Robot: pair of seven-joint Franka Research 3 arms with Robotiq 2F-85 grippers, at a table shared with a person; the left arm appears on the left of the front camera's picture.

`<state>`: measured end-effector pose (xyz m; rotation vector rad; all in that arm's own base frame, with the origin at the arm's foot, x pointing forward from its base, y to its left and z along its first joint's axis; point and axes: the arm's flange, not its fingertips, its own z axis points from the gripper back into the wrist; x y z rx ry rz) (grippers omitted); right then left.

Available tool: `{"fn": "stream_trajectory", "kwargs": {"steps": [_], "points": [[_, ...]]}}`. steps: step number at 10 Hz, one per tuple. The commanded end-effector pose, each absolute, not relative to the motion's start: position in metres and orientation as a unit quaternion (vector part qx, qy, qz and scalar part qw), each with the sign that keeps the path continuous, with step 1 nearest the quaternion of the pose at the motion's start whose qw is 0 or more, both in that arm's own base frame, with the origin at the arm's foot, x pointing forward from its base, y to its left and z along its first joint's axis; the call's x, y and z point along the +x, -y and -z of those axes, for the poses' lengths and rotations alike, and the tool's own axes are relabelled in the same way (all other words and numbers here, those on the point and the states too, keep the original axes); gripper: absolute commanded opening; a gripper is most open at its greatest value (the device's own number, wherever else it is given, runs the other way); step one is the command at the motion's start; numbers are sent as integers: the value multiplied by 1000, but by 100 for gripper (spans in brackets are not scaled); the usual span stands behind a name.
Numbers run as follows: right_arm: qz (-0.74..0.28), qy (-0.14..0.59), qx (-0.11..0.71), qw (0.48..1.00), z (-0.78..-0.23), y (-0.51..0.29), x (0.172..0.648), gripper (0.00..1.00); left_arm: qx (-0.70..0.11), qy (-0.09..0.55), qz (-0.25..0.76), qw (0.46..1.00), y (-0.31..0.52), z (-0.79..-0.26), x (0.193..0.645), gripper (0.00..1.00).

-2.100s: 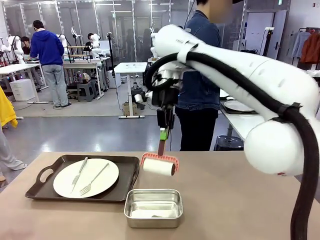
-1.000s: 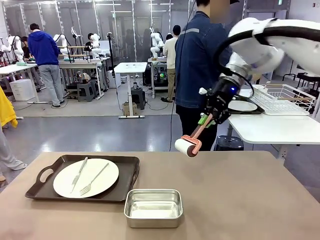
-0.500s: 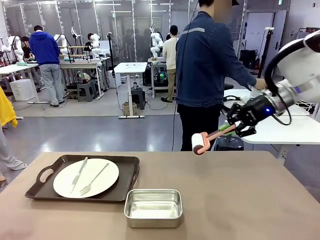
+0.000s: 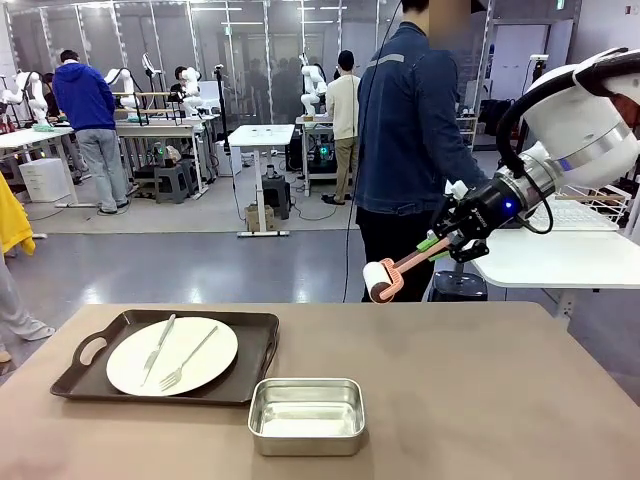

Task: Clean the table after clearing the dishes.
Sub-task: When the left (or right) Handle tray is removed, use the left hand (or right hand) to clean the left (or right) side of the table with the Lint Roller.

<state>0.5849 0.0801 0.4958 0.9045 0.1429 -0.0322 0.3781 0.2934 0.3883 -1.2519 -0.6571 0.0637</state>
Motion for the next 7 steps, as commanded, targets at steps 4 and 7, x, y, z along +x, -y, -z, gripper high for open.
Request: {"fn": "stream_trajectory", "kwargs": {"steps": [4, 7], "points": [[9, -16, 295, 955, -503, -138, 541, 23, -574, 302, -24, 761, -295, -389, 375, 100], [23, -6, 227, 974, -514, -170, 520, 23, -574, 302, -24, 761, -295, -389, 375, 100]]}}
